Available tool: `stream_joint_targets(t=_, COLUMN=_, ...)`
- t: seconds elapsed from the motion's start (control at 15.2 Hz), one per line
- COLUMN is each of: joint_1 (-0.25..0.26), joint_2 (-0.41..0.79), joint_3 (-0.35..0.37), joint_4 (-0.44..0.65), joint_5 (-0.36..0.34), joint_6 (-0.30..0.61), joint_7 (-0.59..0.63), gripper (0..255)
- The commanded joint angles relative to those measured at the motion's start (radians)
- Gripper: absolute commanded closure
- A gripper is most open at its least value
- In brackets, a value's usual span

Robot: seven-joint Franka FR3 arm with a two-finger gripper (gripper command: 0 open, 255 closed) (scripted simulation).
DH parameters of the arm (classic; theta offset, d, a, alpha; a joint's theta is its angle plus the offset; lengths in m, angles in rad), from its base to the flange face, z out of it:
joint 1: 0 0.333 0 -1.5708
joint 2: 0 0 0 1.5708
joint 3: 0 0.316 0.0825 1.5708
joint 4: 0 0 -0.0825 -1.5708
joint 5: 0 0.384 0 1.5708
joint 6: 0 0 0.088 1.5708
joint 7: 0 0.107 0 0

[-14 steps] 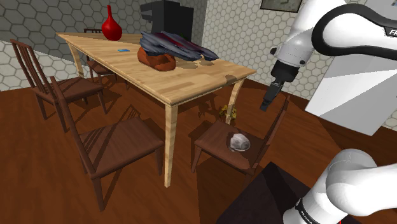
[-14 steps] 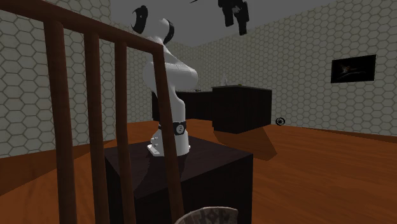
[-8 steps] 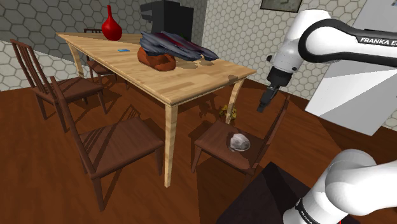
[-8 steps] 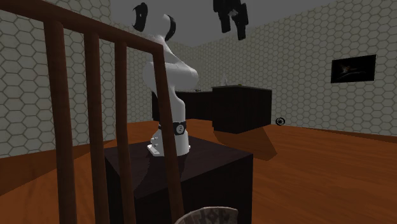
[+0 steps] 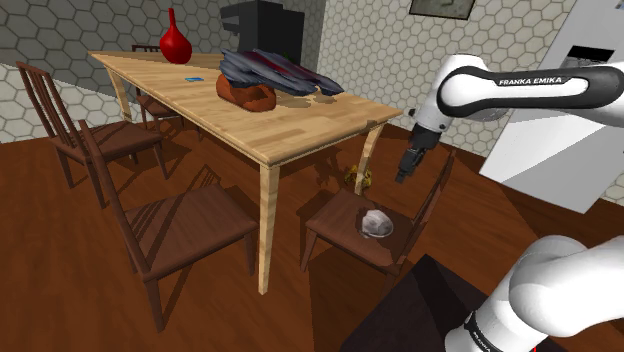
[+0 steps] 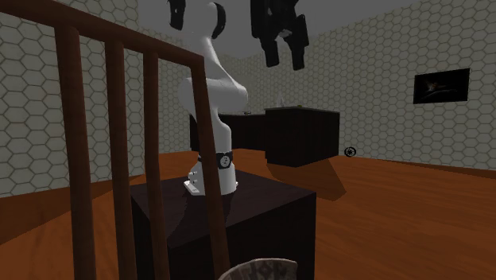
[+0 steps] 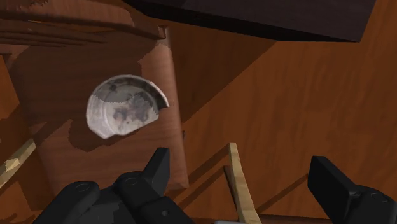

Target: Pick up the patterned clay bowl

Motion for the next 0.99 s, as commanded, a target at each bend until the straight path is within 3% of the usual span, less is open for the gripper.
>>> stream_joint_targets(t=0.0, joint_1=-0.007, joint_2=0.056, joint_3=-0.037, joint_4=0.001, joint_5=0.003, joint_6=0.044, joint_7=-0.038, gripper=0)
stream_joint_targets(t=0.46, joint_1=-0.016, joint_2=0.295, joint_3=-0.162, joint_4=0.052, joint_5=0.063, joint_6=0.176, joint_7=-0.188, gripper=0)
stream_joint_targets(t=0.92, joint_1=-0.028, joint_2=0.580, joint_3=-0.256, joint_4=0.165, joint_5=0.214, joint_6=0.254, joint_7=-0.378, gripper=0)
